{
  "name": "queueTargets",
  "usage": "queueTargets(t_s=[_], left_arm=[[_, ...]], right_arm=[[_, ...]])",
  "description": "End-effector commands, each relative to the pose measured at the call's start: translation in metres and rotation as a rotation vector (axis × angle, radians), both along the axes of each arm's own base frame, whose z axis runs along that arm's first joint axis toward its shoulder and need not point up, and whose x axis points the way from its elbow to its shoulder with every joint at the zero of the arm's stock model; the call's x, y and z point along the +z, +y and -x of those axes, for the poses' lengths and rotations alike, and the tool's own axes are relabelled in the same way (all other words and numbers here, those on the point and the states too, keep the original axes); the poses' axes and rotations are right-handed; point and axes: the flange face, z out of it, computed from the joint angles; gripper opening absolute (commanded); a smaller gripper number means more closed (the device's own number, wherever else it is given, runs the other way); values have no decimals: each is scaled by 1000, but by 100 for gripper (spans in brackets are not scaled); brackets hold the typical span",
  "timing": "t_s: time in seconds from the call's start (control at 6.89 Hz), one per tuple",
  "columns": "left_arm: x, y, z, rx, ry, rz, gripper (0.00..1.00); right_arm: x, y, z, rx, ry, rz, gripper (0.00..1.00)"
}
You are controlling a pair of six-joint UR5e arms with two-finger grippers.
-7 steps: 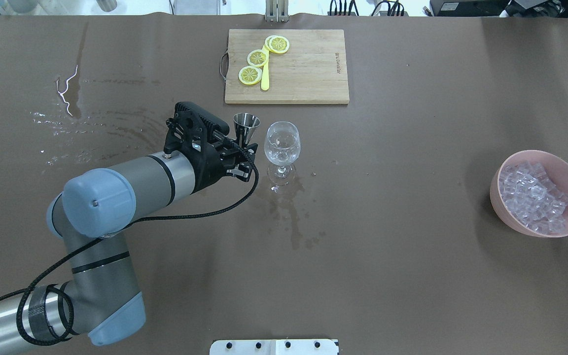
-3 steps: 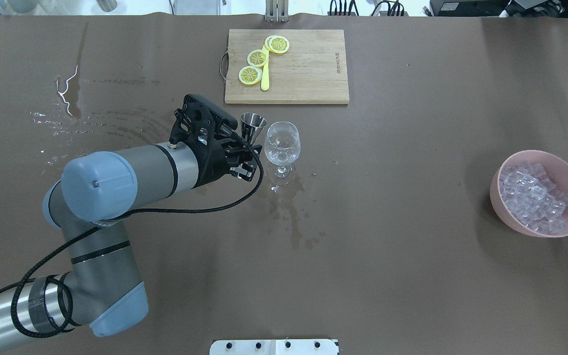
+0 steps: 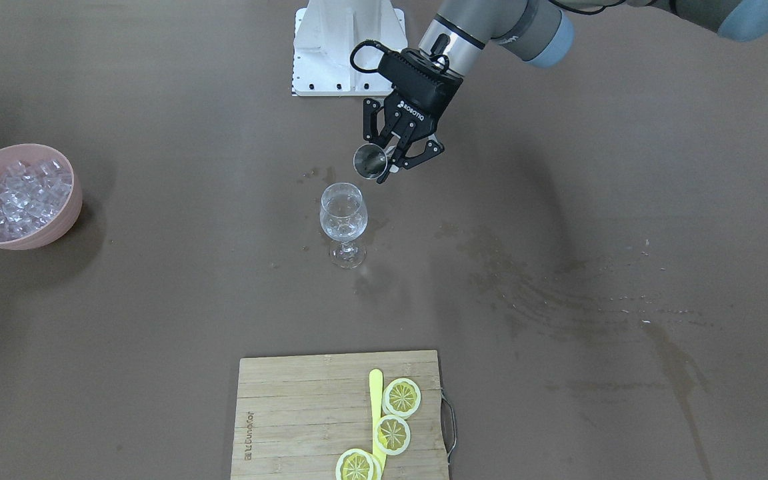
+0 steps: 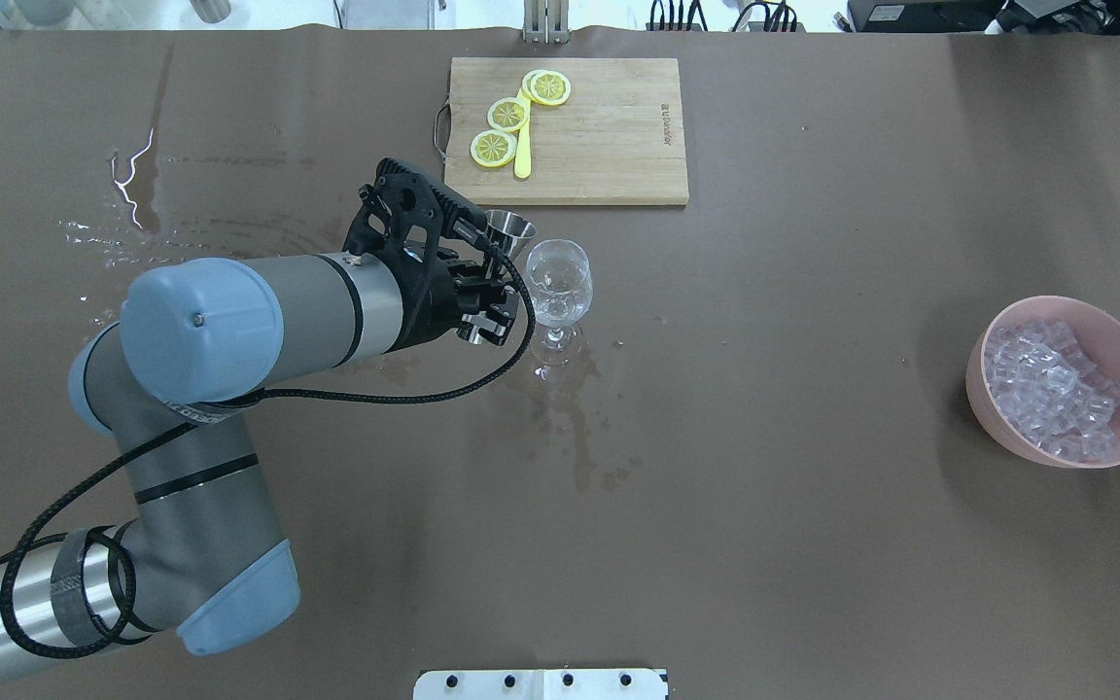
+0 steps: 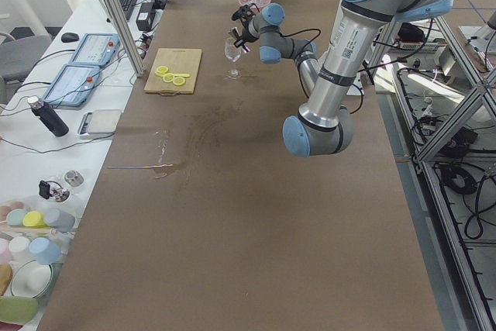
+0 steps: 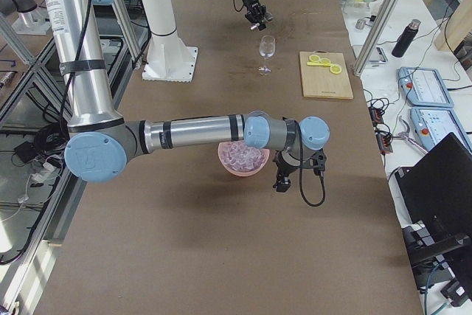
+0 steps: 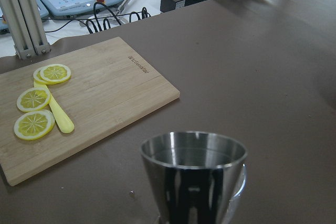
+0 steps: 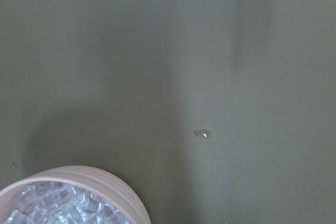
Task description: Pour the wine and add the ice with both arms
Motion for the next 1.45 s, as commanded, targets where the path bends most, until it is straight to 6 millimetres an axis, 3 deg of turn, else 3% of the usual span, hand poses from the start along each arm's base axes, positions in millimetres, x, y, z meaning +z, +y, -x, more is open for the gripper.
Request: queueTargets(t_s=[0.0, 0.29, 0.44, 0.73, 1.02, 1.31], left_arm=[[-7, 2, 4, 16, -45, 3, 0], [-5, 1, 0, 22, -88, 23, 0], [-25, -1, -3, 29, -134, 12, 0], [-37, -2, -6, 45, -181, 28, 0], [-64, -6, -6, 68, -275, 44, 0], [-57, -7, -9, 85, -354, 48, 0]], right_arm=[[-23, -5, -2, 9, -4, -44, 100], [-50, 0, -10, 43, 1, -77, 100], [-59, 3, -13, 56, 0, -84, 100], [-57, 3, -13, 58, 1, -79, 100], [-54, 2, -13, 58, 3, -73, 100], [-53, 2, -13, 58, 4, -71, 100]])
